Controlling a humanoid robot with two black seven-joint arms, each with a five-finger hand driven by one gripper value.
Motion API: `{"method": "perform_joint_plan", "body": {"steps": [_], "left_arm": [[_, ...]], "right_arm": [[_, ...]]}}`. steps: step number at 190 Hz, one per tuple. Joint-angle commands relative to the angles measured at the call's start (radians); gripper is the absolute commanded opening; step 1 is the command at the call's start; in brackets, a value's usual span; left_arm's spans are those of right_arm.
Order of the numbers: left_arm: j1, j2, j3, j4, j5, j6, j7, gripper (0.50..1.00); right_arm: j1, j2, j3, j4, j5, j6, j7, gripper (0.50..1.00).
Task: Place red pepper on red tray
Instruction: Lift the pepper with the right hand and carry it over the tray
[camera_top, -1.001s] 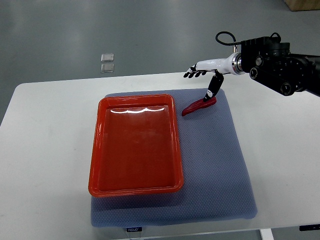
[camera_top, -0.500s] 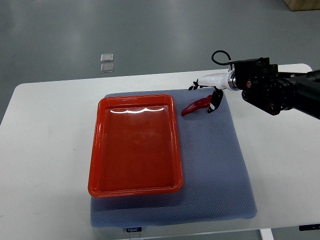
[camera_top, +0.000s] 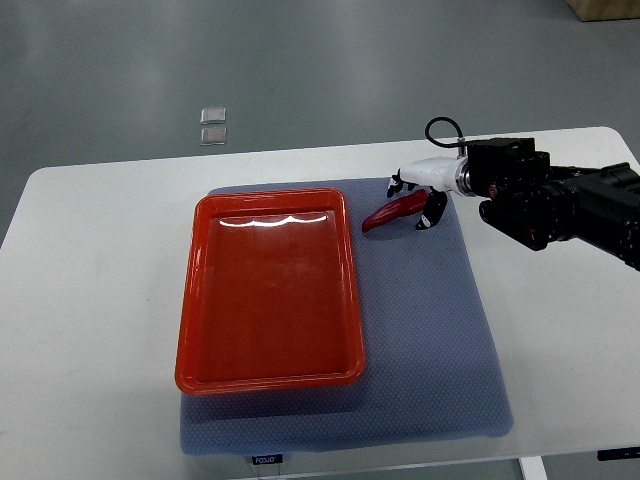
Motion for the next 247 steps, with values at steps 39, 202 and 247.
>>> {"method": "perform_joint_plan", "body": {"steps": [39, 202, 247], "left_arm": [[0.0, 0.0, 0.0, 0.0, 0.0, 0.0, 0.0, 1.0], [0.0, 0.0, 0.0, 0.0, 0.0, 0.0, 0.0, 1.0], [0.0, 0.0, -0.001, 0.001, 0.0, 0.0, 0.0, 1.0]], "right_arm": [[0.0, 0.005, -0.002, -0.001, 0.0, -0.007, 0.0, 0.601], [0.231, -0.116, 0.087, 0.233, 0.04, 0.13, 0.019, 0.5], [0.247, 0.024, 0.097, 0.26, 0.1, 0.122, 0.019, 0.5]]}}
